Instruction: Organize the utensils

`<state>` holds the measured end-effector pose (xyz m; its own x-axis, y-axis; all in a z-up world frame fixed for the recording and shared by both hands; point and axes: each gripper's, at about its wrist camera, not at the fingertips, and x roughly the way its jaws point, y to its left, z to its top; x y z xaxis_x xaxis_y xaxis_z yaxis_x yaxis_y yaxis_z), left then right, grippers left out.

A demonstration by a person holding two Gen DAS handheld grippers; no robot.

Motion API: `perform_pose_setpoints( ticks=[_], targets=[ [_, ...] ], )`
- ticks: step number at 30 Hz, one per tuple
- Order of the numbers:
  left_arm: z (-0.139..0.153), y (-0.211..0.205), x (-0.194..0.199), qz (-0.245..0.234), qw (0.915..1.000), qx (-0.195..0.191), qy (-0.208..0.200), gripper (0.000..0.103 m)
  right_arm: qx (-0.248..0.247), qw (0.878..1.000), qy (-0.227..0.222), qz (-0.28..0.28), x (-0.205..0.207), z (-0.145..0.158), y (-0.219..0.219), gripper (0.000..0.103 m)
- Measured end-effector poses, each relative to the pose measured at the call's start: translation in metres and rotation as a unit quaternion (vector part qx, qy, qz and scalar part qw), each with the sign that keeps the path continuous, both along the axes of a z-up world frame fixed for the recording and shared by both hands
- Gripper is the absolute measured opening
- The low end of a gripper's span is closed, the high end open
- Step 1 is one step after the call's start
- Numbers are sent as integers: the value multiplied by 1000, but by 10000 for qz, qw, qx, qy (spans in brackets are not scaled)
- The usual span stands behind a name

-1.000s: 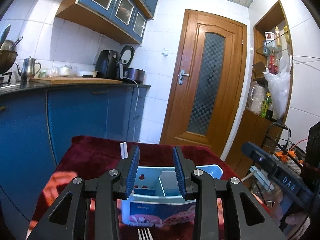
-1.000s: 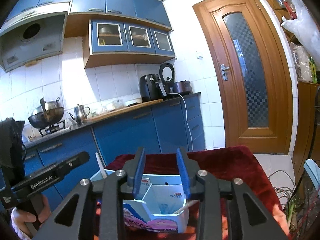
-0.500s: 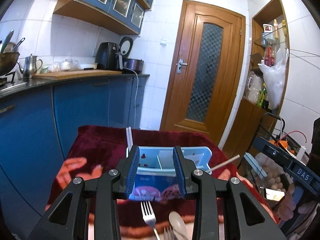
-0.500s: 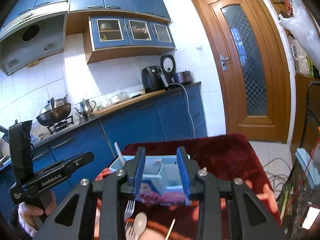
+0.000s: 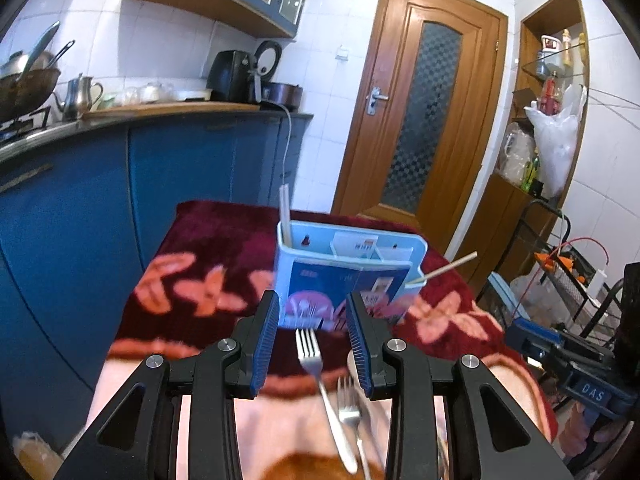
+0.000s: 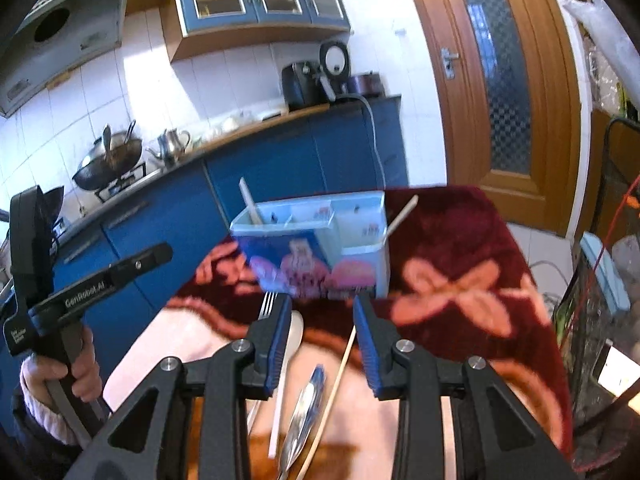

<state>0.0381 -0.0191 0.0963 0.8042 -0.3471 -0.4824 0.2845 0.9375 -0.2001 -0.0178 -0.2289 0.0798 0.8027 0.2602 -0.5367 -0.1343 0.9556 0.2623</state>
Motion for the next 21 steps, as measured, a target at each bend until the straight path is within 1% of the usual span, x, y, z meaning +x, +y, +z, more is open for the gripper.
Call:
perform_pose_setpoints(
  ticks=[9,11,15,17,21],
  targets=[
    [-23,15,-17,149,9992,47,372,35,-53,9979,606,211,-8,-27,20,34],
    [-28,18,-20,189,9988,69,436,35,6,9967,771,270,-7,-34,24,29],
    [-39,22,-23,279,9976,86,626,35,129,9923,1177,362,-2,-52,27,24],
    [-44,25,-24,300,9971,64,695,35,129,9902,1327,422,-1,-59,29,20],
    [-53,29,-25,335,9961,33,821,35,67,9865,1553,509,-1,-69,34,17]
  ],
)
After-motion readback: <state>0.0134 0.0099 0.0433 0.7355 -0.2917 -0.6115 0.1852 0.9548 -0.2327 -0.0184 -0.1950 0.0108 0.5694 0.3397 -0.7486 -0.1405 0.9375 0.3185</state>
